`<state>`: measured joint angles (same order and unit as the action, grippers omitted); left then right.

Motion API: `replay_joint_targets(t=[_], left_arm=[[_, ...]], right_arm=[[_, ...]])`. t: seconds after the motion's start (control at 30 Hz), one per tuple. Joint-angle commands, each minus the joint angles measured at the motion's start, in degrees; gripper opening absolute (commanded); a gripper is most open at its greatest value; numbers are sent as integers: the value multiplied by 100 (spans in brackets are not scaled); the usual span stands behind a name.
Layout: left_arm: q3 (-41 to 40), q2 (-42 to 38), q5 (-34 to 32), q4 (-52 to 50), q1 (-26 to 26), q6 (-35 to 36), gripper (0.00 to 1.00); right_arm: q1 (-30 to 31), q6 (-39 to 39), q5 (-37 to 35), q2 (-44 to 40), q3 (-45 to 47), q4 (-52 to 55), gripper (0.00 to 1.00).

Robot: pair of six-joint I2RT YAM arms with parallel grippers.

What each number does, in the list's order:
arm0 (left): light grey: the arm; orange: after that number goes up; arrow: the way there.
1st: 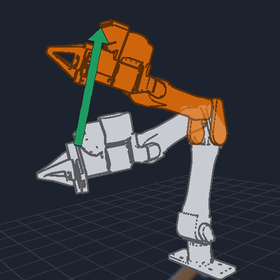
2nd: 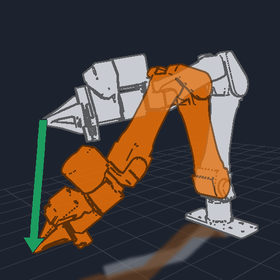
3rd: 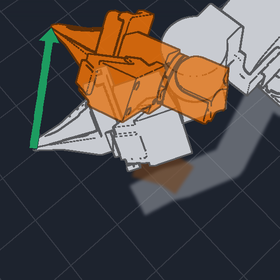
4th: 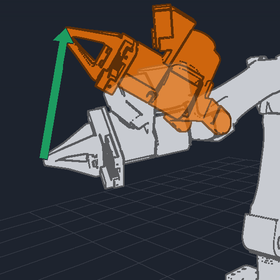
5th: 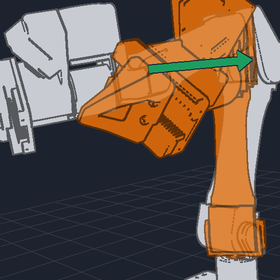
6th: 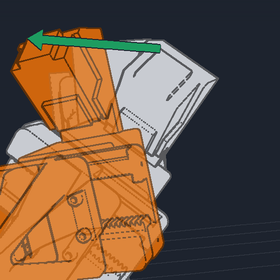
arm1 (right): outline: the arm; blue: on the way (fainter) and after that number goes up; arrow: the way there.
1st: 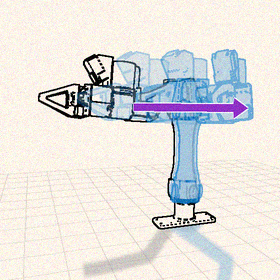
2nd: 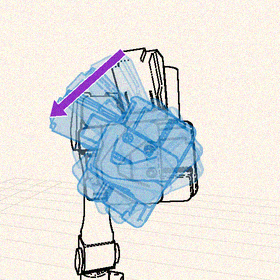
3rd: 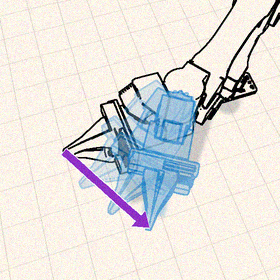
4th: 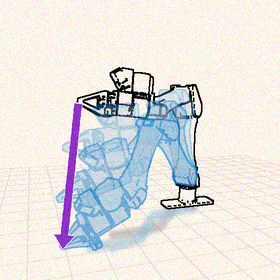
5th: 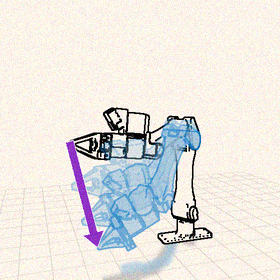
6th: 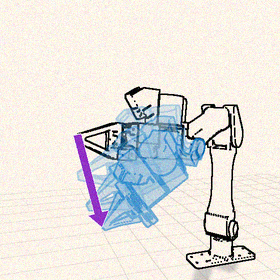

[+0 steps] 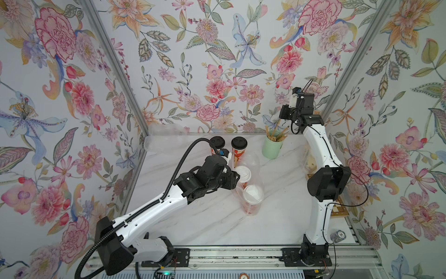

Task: Pack milk tea into plastic carrier bags
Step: Pick up the straw from the container.

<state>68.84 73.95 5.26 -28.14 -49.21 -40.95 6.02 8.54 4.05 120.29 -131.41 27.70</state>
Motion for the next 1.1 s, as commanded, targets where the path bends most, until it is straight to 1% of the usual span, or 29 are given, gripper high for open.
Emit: replay_joint_targets(t=[0.0, 0.1, 0.23, 0.43, 0.57, 0.67, 0.87, 1.0, 1.03, 1.07], left_arm=[[-63, -14, 24, -179, -85, 147, 60], [-48, 46, 85, -204, -146, 174, 60], [122, 201, 46, -605, -252, 358, 60], [297, 260, 88, -1011, -501, 511, 60], [263, 186, 216, -987, -669, 444, 60], [188, 129, 290, -904, -810, 374, 59], [28, -31, 490, -552, -957, 190, 52], [-106, -191, 628, -324, -1063, 56, 52], [-143, -226, 672, -277, -1076, 28, 52], [-183, -256, 708, -220, -1099, 2, 53]], right_arm=[[88, -218, -193, -465, 185, 11, 8], [159, -294, -247, -879, 357, 5, 8], [371, -408, -321, -1568, 755, -12, 8], [826, -438, -461, -2679, 1842, -356, 8], [1188, -303, -336, -3313, 2457, -396, 7], [1591, -247, -169, -3814, 2895, -450, 7], [2521, -267, -105, -4675, 3627, -441, 6], [3017, -137, -172, -5156, 4056, -357, 5], [3064, -96, -186, -5253, 4152, -332, 5], [3281, -48, -212, -5355, 4273, -325, 5]])
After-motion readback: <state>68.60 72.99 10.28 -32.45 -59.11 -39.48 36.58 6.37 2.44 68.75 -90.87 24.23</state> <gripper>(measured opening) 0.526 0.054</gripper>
